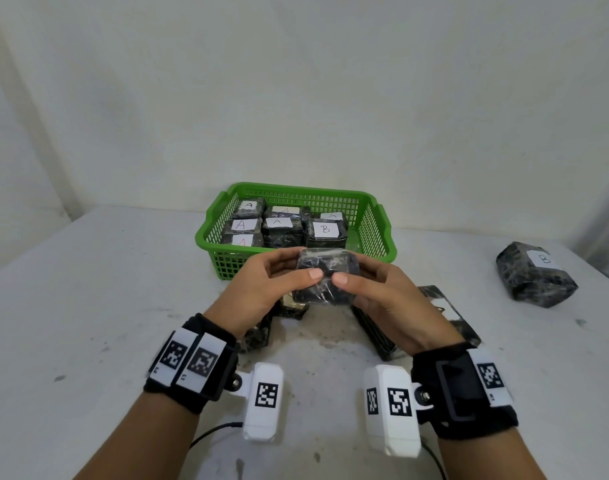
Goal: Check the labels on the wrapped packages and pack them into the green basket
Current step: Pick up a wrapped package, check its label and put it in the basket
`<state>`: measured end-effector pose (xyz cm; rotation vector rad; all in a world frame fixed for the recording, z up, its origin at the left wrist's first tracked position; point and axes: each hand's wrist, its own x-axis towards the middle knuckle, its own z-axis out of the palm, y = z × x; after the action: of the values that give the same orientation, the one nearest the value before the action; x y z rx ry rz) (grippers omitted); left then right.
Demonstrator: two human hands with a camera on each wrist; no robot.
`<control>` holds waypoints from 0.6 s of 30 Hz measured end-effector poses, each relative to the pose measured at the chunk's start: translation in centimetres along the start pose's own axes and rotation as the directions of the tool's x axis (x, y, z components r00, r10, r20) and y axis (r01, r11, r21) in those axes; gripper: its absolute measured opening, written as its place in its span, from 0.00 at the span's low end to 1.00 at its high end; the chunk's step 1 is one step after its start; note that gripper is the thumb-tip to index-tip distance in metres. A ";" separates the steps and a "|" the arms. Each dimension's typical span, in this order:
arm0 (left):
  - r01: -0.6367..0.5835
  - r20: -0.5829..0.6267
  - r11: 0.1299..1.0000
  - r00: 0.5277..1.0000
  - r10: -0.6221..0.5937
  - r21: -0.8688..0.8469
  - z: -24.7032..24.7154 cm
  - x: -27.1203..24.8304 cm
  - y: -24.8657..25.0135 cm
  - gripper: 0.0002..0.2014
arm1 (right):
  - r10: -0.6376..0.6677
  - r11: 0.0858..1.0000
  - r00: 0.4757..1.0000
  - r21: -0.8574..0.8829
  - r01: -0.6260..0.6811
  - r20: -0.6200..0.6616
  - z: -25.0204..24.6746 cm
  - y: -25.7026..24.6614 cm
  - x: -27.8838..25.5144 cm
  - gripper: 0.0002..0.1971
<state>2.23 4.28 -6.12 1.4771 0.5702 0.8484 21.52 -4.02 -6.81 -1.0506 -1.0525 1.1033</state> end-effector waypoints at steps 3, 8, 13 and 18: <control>0.012 0.019 0.999 1.000 -0.011 -0.048 -0.1 0.1 -0.2 0.38 | -0.039 0.999 0.999 -0.029 0.039 -0.021 0.1 -0.1 0.0 0.58; -0.084 0.015 0.995 0.996 0.083 0.048 -0.5 -0.1 0.0 0.43 | 0.032 0.999 0.999 -0.039 -0.031 0.028 0.2 -0.8 -0.5 0.42; -0.069 0.167 0.998 0.984 0.066 0.011 -0.1 -0.4 0.1 0.47 | 0.173 0.984 0.985 -0.023 -0.174 -0.024 0.5 -1.1 -0.8 0.21; -0.059 0.048 0.996 0.997 0.055 0.072 0.4 -0.4 0.3 0.31 | 0.052 0.990 0.994 -0.128 -0.064 -0.097 0.4 -0.6 -0.7 0.25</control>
<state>2.28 3.69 -5.87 1.5820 0.5321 0.8434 21.15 -4.74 -6.20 -1.2330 -1.0361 1.0318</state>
